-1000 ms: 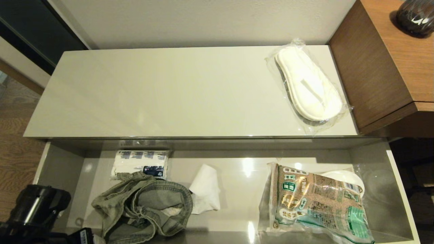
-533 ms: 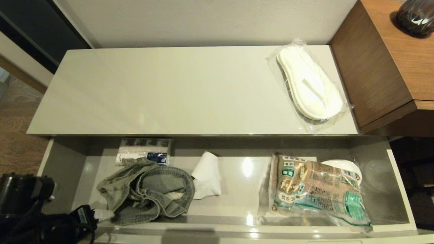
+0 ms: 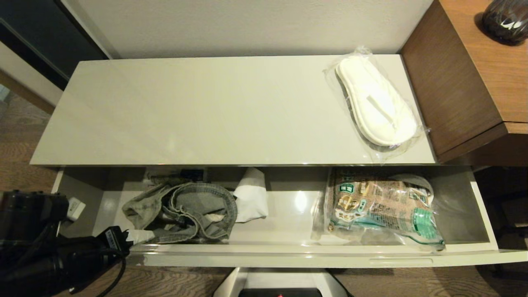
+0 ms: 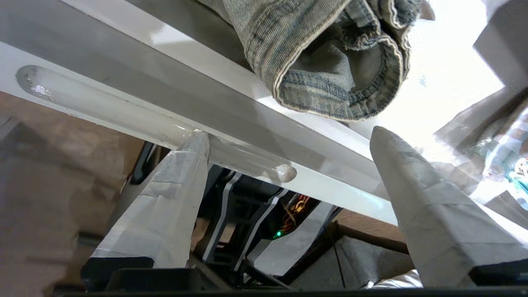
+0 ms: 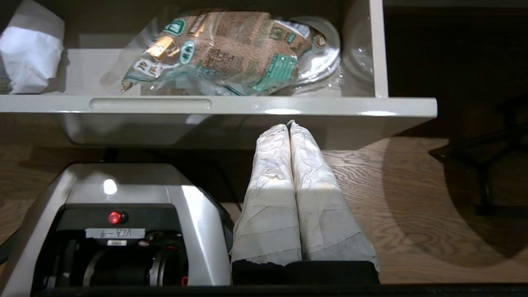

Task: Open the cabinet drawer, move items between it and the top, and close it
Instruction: Take out the shorts from the drawer

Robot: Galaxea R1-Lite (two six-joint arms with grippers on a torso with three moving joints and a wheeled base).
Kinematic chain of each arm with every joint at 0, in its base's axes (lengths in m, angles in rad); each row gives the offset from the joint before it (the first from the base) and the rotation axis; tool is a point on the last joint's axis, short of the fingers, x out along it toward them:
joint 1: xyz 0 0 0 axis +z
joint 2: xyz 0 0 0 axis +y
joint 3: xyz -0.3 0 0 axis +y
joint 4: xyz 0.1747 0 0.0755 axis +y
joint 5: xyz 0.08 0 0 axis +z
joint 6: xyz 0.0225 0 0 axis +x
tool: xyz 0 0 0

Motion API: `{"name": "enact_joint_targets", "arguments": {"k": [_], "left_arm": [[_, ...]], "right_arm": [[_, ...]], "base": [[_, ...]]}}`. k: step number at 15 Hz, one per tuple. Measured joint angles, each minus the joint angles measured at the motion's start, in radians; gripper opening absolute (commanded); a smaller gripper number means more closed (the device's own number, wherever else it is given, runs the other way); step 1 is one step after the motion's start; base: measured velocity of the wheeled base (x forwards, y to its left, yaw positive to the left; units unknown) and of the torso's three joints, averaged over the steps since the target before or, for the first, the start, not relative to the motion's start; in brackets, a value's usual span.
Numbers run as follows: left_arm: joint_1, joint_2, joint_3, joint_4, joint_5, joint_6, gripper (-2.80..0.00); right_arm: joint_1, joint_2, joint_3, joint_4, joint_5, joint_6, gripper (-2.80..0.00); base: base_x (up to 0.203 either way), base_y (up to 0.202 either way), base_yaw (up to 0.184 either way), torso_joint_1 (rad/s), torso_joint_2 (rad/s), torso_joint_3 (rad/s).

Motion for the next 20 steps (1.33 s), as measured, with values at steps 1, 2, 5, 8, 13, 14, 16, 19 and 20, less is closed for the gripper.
{"name": "enact_joint_targets", "arguments": {"k": [1,2,5,8,13,14,16,19,20], "left_arm": [[0.0,0.015,-0.003,-0.003,0.003,-0.002,0.0],[0.0,0.027,-0.006,-0.01,0.004,-0.005,0.0],[0.0,0.052,-0.02,-0.021,-0.008,-0.01,0.0],[0.004,0.005,-0.02,-0.009,-0.099,-0.003,0.0],[0.042,-0.077,0.0,-0.008,-0.298,0.016,0.0],[0.044,-0.087,0.006,-0.01,-0.313,0.033,0.0],[0.052,-0.096,0.008,-0.009,-0.313,0.037,0.0],[0.081,-0.119,0.003,-0.004,-0.336,0.041,0.0],[0.084,-0.126,0.0,0.0,-0.34,0.041,0.0]], "right_arm": [[0.001,0.0,-0.001,0.0,0.002,-0.001,-2.8],[0.001,0.0,-0.001,0.0,0.003,-0.001,-2.8],[0.0,0.0,-0.001,0.0,0.001,-0.001,-2.8],[0.0,0.0,-0.001,0.0,0.001,0.0,-2.8],[0.0,0.0,0.0,-0.002,0.003,0.001,-2.8],[0.0,0.0,0.0,-0.001,0.001,0.002,-2.8],[0.001,0.0,0.001,0.0,0.001,0.002,-2.8],[0.001,0.0,0.001,0.0,0.001,0.002,-2.8],[0.001,0.0,0.0,0.0,0.001,0.002,-2.8]], "base": [[0.0,0.0,0.0,0.0,0.0,0.0],[0.0,0.0,0.0,0.0,0.0,0.0],[0.0,0.0,0.0,0.0,0.0,0.0],[0.0,0.0,0.0,0.0,0.0,0.0],[0.0,0.0,0.0,0.001,0.01,-0.003],[0.0,0.0,0.0,0.0,0.0,0.0],[0.0,0.0,0.0,0.0,0.0,0.0],[0.0,0.0,0.0,0.0,0.0,0.0],[0.0,0.0,0.0,0.0,0.0,0.0]]}}
